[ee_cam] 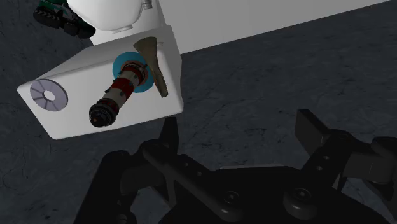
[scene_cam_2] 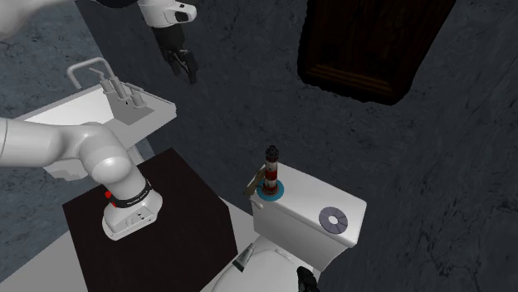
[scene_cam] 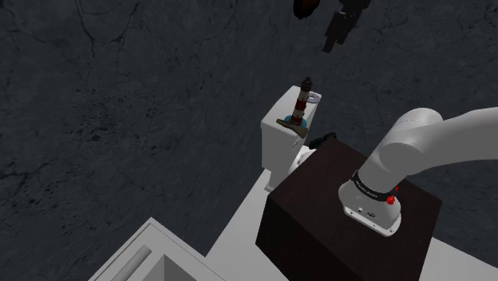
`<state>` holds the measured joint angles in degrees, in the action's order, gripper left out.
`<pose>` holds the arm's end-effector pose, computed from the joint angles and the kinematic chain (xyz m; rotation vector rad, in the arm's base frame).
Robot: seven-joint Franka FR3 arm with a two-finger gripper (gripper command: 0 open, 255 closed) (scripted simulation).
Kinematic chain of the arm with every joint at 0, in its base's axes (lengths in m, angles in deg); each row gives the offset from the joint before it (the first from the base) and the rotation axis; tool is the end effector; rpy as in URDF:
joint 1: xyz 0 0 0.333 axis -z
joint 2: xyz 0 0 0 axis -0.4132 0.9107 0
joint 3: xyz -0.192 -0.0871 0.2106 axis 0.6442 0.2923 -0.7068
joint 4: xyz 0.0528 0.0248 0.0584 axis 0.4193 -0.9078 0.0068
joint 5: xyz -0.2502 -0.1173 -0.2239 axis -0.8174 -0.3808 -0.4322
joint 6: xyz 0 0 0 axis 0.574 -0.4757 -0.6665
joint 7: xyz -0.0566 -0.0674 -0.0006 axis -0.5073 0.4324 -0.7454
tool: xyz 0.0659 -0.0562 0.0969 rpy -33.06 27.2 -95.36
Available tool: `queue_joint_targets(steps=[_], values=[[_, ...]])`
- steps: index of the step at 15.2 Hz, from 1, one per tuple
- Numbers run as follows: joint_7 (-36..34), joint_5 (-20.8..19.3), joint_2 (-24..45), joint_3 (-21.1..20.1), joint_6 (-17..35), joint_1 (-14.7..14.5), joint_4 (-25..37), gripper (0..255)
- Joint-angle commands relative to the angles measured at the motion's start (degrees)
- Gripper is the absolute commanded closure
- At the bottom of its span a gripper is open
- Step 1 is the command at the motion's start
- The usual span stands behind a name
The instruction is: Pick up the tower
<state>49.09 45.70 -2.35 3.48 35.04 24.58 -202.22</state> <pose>0.2728 -0.0255 0.5915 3.1240 0.1090 0.1583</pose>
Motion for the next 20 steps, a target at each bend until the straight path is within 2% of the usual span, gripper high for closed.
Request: queue_joint_targets(steps=[1,11,20], values=[[0.0,0.0,0.0,0.0,0.0,0.0,0.0,0],[-3.26,-3.34,6.61,4.89,22.9,5.33,-10.75,0],[-5.94,-4.82,19.44,10.03,44.0,9.4,-14.05,0]])
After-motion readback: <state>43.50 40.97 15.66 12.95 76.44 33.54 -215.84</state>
